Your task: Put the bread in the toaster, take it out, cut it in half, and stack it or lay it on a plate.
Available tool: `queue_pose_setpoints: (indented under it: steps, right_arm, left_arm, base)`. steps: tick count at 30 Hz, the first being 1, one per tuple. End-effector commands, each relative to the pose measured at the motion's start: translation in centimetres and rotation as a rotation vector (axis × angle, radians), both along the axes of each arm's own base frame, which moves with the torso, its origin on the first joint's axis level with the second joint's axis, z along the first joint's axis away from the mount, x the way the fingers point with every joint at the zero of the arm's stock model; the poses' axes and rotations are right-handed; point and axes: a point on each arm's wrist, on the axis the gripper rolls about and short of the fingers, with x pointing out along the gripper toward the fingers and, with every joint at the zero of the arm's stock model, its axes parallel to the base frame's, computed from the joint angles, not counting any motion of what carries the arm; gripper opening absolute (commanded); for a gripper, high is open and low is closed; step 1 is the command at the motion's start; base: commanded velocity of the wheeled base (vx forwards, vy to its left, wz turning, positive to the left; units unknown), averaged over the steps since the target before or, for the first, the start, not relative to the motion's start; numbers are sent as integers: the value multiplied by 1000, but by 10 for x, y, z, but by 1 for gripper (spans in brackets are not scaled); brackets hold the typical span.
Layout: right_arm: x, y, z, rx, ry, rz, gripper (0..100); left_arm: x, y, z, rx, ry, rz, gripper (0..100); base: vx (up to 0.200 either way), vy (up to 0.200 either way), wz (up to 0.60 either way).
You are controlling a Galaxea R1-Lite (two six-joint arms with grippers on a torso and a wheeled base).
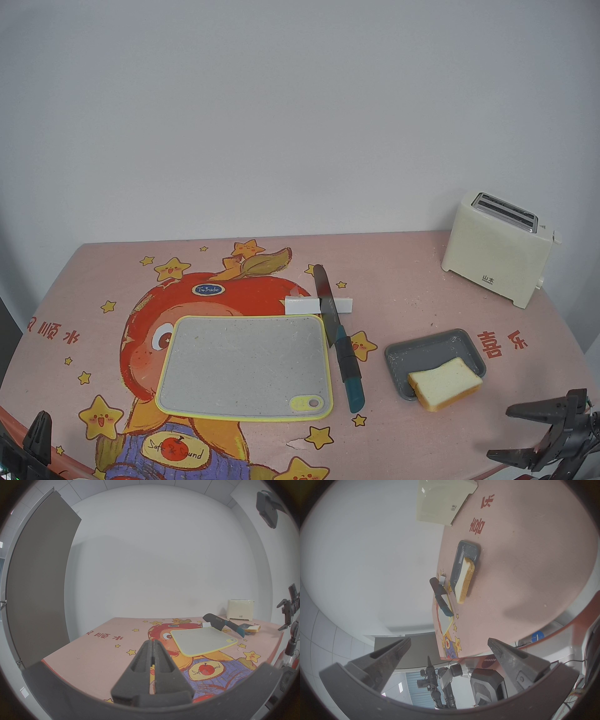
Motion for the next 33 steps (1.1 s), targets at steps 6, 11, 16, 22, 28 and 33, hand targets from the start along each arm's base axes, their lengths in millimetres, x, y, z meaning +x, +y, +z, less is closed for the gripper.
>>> queue_pose_setpoints:
  steps: [6,11,16,22,28,33]
  right_arm:
    - [49,23,-21,-84,147,8,100]
    - [63,28,-27,-89,156,-8,100]
    - [65,26,-26,-81,142,-24,100]
    - [74,18,-21,-49,91,-90,100]
    - [75,18,-21,-44,87,-87,100]
    - [77,19,-20,-42,84,-88,100]
  left_arm:
    - [1,0,-5,0,9,0,0]
    - [1,0,-5,0,9,1,0]
    - [1,0,-5,0,7,1,0]
    - [1,0,-5,0,9,1,0]
    - [1,0,-5,0,9,1,0]
    - [1,0,-5,0,7,1,0]
  base:
    - [0,0,0]
    - [0,0,0]
    - [0,0,0]
    - [0,0,0]
    - [0,0,0]
    - [0,0,0]
